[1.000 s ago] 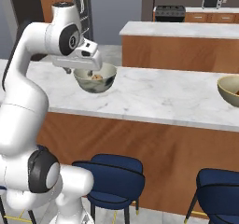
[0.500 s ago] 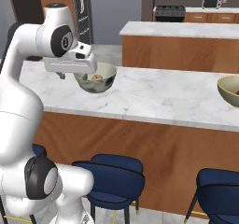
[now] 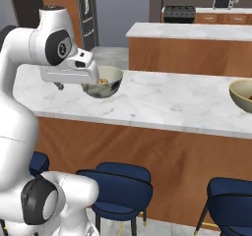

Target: Take the fruits from the plate on the dining counter and place two fruits in each bowl.

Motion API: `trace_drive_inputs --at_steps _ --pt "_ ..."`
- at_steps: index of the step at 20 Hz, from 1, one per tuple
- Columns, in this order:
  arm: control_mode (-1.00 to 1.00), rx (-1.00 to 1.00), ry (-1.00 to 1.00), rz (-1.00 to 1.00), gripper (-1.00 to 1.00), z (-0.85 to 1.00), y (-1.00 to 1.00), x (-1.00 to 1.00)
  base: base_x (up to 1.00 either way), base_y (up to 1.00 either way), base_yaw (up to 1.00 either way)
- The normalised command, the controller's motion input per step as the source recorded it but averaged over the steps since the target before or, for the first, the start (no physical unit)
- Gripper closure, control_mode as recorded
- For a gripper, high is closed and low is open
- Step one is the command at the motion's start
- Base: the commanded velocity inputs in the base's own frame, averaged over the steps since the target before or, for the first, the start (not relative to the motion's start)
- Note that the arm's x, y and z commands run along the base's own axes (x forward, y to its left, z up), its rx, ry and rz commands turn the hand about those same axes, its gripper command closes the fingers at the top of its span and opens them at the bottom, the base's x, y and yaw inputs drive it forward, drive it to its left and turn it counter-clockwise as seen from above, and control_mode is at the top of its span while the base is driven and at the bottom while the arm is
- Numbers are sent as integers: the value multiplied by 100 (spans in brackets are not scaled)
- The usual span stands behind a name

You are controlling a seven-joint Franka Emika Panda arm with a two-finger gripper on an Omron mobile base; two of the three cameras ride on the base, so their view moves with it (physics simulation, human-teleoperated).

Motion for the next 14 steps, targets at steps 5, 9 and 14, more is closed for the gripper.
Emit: trace_drive_inputs --at_steps 5,9,14 --pt "-100 0 0 -1 -100 -6 0 -25 0 0 0" --pt "-100 0 0 -3 -100 0 0 -3 0 0 0" --pt "100 0 0 0 -100 0 0 0 -4 0 0"
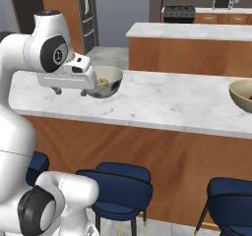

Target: Take the fruits from the plate on the dining counter and place two fruits in each bowl.

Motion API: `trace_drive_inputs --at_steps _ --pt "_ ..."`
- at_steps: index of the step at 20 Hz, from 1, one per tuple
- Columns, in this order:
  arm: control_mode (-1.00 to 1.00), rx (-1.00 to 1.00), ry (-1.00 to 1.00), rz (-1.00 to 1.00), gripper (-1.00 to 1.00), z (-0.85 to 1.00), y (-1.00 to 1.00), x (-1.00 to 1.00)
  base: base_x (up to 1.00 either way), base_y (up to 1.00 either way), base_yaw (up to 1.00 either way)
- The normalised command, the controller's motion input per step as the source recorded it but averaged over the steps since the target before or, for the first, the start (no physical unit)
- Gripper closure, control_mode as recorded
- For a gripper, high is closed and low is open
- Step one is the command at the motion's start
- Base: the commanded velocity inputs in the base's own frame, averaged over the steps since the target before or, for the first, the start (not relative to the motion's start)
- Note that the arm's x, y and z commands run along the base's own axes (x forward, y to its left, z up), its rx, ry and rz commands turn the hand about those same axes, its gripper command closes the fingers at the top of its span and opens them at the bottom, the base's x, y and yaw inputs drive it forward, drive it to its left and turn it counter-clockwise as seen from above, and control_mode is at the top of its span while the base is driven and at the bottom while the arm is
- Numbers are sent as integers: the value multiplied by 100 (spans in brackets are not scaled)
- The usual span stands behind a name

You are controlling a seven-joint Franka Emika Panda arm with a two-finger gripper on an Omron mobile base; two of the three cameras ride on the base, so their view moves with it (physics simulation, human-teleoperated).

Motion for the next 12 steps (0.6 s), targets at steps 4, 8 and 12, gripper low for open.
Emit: trace_drive_inputs --at_steps 4,8,12 --pt "100 0 0 0 -100 0 0 0 -39 -27 -1" --pt "100 0 0 0 -100 0 0 0 -58 -76 -4" --pt "100 0 0 0 -100 0 0 0 -22 -97 -9"
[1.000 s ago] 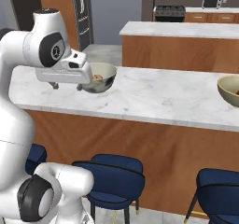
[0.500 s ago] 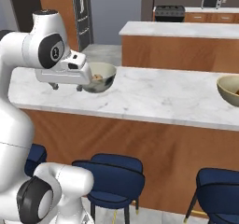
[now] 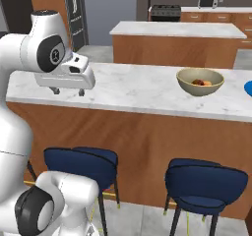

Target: Take the fruits from the plate on the dining counter and place two fruits in each bowl.

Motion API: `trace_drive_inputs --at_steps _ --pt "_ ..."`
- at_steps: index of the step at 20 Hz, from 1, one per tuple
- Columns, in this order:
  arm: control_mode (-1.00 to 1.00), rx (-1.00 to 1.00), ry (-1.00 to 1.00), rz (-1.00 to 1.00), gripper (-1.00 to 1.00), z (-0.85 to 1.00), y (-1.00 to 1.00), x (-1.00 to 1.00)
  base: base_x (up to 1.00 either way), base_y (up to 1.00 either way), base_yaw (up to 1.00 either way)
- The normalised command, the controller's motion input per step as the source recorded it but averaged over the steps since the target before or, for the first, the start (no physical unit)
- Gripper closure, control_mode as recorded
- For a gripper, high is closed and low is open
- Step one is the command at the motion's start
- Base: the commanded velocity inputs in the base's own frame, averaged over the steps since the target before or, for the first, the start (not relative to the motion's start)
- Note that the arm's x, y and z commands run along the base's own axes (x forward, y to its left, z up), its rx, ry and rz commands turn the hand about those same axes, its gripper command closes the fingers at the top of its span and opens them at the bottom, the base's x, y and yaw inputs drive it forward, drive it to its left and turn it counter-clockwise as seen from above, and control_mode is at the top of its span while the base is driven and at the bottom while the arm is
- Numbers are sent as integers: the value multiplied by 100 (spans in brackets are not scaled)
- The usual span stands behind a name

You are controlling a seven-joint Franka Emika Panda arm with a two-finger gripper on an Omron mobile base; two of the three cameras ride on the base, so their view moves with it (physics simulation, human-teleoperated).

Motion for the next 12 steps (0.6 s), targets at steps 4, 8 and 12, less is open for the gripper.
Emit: trace_drive_inputs --at_steps 4,8,12 --pt "100 0 0 0 -100 0 0 0 -6 -100 -4" --pt "100 0 0 0 -100 0 0 0 0 -100 0" --pt "100 0 0 0 -100 0 0 0 0 -100 0"
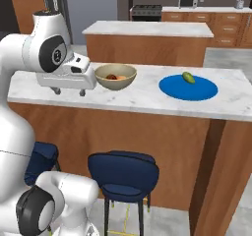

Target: Take the fruits from the plate on the dining counter and place two fruits in each bowl.

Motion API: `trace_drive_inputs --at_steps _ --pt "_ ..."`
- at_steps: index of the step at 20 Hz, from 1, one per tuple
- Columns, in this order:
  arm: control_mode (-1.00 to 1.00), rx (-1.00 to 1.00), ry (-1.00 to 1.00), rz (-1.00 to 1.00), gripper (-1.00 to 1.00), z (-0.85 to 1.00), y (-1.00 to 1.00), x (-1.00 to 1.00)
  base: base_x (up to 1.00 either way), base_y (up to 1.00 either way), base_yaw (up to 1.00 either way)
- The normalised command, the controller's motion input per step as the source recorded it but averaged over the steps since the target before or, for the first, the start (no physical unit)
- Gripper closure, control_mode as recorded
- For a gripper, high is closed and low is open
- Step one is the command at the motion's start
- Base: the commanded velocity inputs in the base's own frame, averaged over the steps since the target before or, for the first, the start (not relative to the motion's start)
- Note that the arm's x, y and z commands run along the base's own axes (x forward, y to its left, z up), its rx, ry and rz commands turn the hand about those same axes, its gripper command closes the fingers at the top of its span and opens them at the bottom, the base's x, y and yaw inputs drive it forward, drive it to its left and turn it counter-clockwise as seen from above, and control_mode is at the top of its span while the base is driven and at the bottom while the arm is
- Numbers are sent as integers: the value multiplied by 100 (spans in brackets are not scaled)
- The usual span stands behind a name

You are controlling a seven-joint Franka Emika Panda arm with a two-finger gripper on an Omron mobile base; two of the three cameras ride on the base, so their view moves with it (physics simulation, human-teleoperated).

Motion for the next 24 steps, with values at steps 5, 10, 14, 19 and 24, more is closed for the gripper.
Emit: trace_drive_inputs --at_steps 5,10,14,19,24 --pt "100 0 0 0 -100 0 0 0 0 -100 0" --pt "100 0 0 0 -100 0 0 0 8 -100 0" --pt "100 0 0 0 -100 0 0 0 32 -99 1" --pt "100 0 0 0 -100 0 0 0 61 -30 2" --pt "100 0 0 0 -100 0 0 0 66 0 0"
